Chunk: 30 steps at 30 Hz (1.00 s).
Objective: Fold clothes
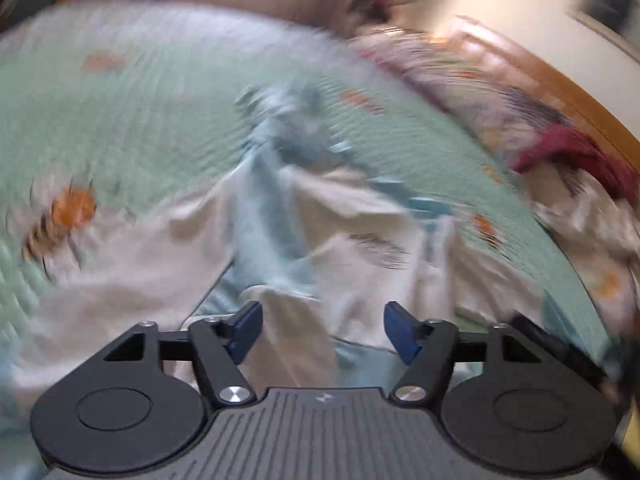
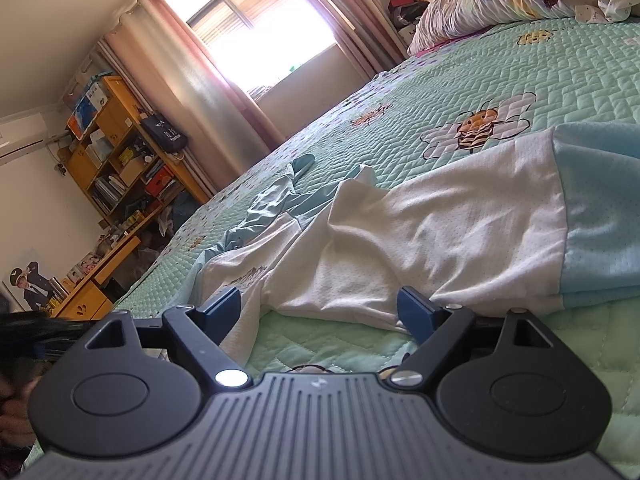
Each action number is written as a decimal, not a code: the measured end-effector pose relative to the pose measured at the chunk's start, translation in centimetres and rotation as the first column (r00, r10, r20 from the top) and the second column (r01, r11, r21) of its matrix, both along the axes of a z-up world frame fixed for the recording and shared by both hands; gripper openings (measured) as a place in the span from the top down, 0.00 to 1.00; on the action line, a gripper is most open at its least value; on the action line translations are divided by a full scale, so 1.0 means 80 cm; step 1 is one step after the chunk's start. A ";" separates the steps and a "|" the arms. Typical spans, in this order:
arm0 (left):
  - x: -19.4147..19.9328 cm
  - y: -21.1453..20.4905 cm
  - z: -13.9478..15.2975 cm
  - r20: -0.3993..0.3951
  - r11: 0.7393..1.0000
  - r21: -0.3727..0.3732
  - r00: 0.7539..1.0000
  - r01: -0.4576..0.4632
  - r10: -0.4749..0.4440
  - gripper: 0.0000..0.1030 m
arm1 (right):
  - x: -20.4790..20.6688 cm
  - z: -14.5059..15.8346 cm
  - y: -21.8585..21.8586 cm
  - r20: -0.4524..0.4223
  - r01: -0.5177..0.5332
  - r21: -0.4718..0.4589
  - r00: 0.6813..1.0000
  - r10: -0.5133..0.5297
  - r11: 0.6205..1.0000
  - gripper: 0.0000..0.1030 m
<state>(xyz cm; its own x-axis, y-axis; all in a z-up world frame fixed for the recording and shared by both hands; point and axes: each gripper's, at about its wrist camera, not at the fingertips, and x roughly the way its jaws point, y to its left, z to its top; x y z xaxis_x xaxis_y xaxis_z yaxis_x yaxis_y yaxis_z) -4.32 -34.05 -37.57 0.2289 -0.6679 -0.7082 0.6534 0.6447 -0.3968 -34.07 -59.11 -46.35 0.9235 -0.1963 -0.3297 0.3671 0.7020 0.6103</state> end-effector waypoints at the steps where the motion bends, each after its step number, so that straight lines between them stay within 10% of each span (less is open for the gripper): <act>1: 0.003 -0.001 -0.004 -0.009 1.000 0.014 1.000 -0.018 0.018 0.35 | 0.000 0.000 0.000 0.001 -0.001 0.001 1.000 0.001 1.000 0.16; 10: 0.007 -0.004 -0.008 -0.001 0.998 0.037 0.999 -0.045 0.045 0.27 | 0.002 0.000 0.000 0.003 -0.012 -0.003 1.000 0.012 1.000 0.13; 12: 0.010 -0.005 -0.006 -0.005 0.999 0.025 1.000 -0.030 0.030 0.46 | 0.002 0.000 0.000 0.004 -0.012 -0.003 1.000 0.012 1.000 0.13; 14: 0.012 -0.005 -0.004 -0.009 1.000 0.012 1.000 -0.015 0.015 0.86 | 0.002 -0.001 0.000 0.005 -0.012 -0.002 1.000 0.012 1.000 0.13; 18: 0.016 -0.003 0.003 -0.001 1.000 -0.007 1.000 0.009 -0.009 0.99 | 0.003 -0.001 0.000 0.006 -0.012 -0.002 1.000 0.012 1.000 0.13; 24: 0.051 0.027 0.054 0.180 0.997 0.076 0.984 -0.003 -0.011 1.00 | 0.003 0.000 0.000 0.008 -0.012 -0.002 1.000 0.012 1.000 0.13; 30: 0.158 0.042 0.135 0.440 0.968 0.227 0.898 -0.106 -0.005 1.00 | 0.002 0.000 -0.001 0.009 -0.012 -0.003 1.000 0.012 1.000 0.13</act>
